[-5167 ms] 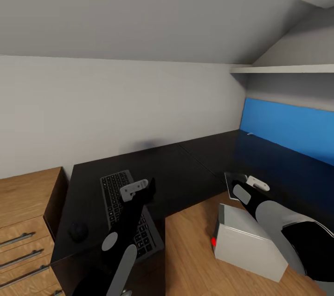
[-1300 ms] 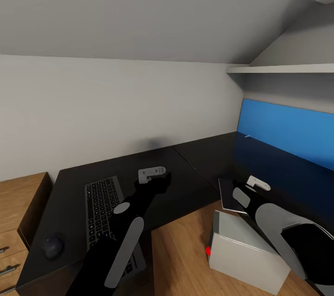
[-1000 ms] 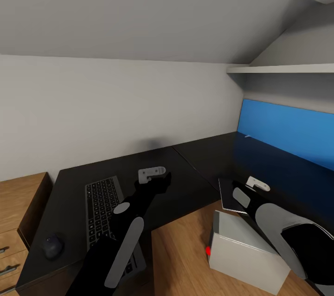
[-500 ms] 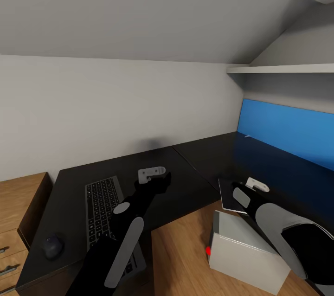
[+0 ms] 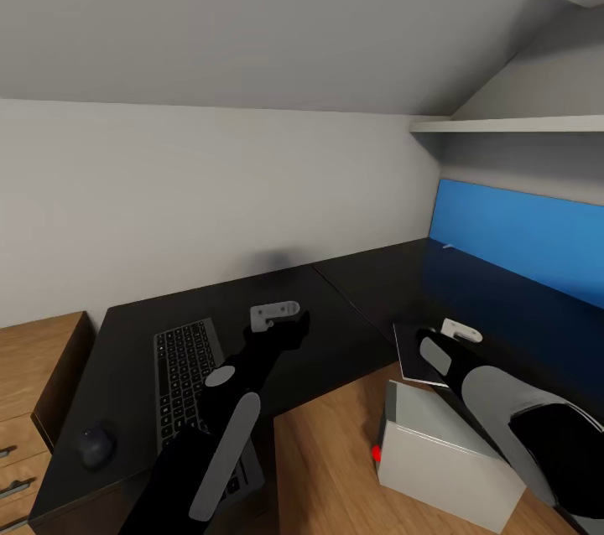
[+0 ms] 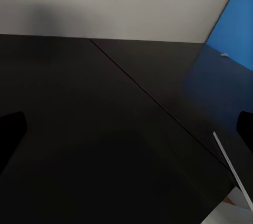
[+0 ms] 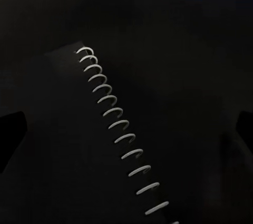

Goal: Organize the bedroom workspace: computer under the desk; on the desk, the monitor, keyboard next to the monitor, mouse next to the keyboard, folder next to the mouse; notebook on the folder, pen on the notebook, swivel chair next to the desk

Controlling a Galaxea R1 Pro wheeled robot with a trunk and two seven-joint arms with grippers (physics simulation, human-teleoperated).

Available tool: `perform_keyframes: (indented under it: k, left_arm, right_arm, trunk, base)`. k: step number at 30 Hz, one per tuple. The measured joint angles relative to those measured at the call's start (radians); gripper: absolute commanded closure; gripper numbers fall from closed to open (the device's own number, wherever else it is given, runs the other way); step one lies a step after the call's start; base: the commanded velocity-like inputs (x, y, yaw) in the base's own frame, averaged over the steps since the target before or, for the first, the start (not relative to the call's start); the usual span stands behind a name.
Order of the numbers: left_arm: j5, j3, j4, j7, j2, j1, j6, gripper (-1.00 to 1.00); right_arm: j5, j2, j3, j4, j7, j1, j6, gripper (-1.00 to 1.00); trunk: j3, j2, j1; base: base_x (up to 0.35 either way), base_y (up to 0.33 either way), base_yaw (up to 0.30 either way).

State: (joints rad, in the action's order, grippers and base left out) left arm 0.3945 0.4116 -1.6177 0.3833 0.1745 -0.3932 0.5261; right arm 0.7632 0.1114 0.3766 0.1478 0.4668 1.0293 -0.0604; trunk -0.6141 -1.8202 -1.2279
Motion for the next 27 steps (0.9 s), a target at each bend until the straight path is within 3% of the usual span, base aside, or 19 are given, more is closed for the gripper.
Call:
perform_keyframes:
  k: [27]
  left_arm:
    - [0.000, 0.002, 0.000, -0.008, 0.000, 0.000, 0.001, -1.00]
  right_arm:
    - [0.007, -0.003, 0.008, 0.002, -0.002, -0.001, 0.001, -1.00]
  trunk:
    - [0.000, 0.000, 0.000]
  base:
    - [-0.052, 0.039, 0.000]
